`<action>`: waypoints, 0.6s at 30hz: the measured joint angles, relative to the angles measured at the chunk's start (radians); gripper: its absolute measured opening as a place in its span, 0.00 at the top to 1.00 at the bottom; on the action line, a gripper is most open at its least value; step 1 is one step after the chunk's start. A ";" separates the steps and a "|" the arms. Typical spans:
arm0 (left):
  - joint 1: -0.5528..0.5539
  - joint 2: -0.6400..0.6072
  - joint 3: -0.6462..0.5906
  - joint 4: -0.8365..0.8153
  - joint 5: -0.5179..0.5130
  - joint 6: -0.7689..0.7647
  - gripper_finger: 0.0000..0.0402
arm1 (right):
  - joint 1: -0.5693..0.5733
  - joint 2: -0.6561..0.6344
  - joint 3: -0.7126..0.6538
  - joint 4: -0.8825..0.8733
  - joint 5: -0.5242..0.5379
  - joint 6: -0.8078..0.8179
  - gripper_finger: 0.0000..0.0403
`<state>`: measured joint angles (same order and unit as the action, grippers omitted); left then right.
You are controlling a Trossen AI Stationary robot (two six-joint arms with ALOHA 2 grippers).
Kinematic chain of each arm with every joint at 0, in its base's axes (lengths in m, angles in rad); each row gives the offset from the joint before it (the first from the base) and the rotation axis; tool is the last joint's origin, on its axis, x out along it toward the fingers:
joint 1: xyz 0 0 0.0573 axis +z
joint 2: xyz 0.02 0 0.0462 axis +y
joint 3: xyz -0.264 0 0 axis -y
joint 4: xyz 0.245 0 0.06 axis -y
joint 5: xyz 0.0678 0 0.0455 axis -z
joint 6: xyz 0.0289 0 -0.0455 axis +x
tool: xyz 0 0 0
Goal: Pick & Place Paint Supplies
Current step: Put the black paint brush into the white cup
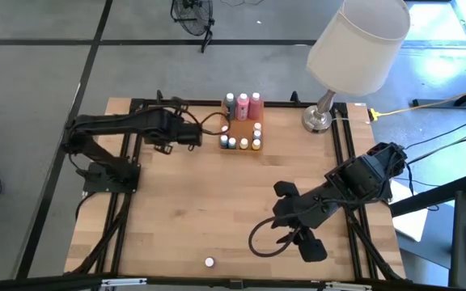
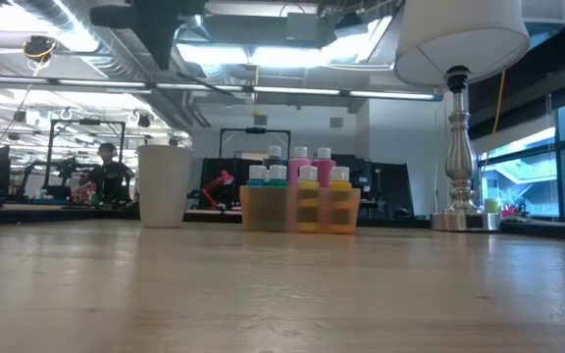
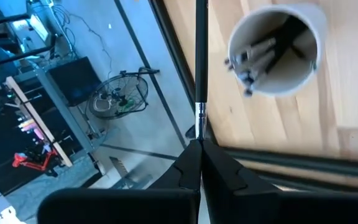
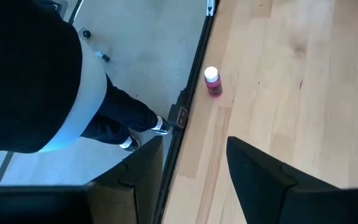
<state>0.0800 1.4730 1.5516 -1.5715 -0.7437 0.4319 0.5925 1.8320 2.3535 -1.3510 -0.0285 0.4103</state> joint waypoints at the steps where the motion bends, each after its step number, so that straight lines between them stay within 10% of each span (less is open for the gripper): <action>1: 0.006 -0.012 -0.012 0.000 0.001 0.016 1.00 | -0.002 0.000 0.000 0.000 0.000 0.000 0.55; 18: 0.017 -0.110 -0.182 0.000 -0.268 0.279 1.00 | -0.046 -0.001 0.000 0.009 -0.007 -0.014 0.55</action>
<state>0.0968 1.3628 1.3697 -1.5711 -1.0113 0.7107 0.5464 1.8313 2.3535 -1.3424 -0.0354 0.3959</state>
